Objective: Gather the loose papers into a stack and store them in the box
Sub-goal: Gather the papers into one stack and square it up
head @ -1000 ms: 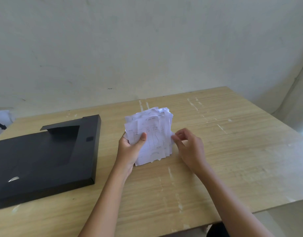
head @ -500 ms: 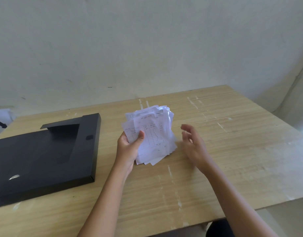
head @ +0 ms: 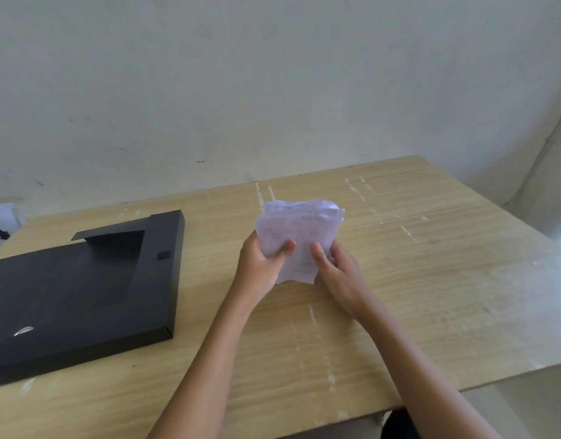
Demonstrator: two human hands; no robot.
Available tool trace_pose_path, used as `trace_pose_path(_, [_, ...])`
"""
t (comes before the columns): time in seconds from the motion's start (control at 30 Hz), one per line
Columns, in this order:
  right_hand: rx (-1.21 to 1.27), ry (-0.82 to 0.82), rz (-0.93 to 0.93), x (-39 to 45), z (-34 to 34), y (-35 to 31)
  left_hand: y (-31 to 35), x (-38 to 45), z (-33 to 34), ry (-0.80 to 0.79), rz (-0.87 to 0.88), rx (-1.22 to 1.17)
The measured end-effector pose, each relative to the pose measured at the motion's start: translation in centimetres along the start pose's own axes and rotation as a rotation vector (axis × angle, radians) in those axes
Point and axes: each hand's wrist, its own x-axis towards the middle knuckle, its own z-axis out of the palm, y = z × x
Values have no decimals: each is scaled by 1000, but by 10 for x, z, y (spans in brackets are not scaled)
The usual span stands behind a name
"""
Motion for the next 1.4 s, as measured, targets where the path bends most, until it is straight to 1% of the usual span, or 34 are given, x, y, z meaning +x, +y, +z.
trace_pose_path(0.13, [140, 20, 16, 6, -12, -3, -3, -3, -6, -7, -20, 24])
trace_pose_path(0.2, [121, -15, 1, 12, -15, -11, -1, -4, -4, 20, -6, 67])
trace_pose_path(0.3, [60, -28, -59, 16, -13, -17, 4, -7, 2, 122, 68, 68])
trace_pose_path(0.37, [144, 3, -79, 14, -7, -21, 9, -11, 8, 175, 136, 21])
trace_pose_path(0.43, [203, 23, -79, 11, -2, -18, 9, -15, 18, 161, 167, 0])
trace_pose_path(0.53, [142, 36, -52, 6, 5, -5, -6, -24, 29, 79, 111, 21])
trace_pose_path(0.63, [57, 40, -16, 3, 8, 5, -20, -28, 30, 54, 36, 51])
trace_pose_path(0.77, [12, 53, -21, 3, 9, 3, -19, -27, 32, 101, 53, 45])
trace_pose_path(0.87, [-23, 48, -26, 1, 10, 1, -21, -27, 33, 97, 33, 109])
trace_pose_path(1.03, [105, 62, -66, 4, -1, -16, -18, -31, 22, 199, 87, 187])
trace_pose_path(1.13, [148, 67, -64, 4, 4, -19, -10, -30, 21, 139, 10, 109])
trace_pose_path(1.23, [176, 91, -54, 3, 9, -18, -2, -29, 22, 50, -17, 28])
trace_pose_path(1.33, [184, 90, -33, 1, 7, -16, 6, -30, 16, -24, -120, -54])
trace_pose_path(1.37, [169, 103, -38, 1, 5, -16, 11, -32, 13, -14, -121, -28])
trace_pose_path(1.4, [159, 113, -41, 1, 3, -16, 18, -34, 9, 22, -75, 59])
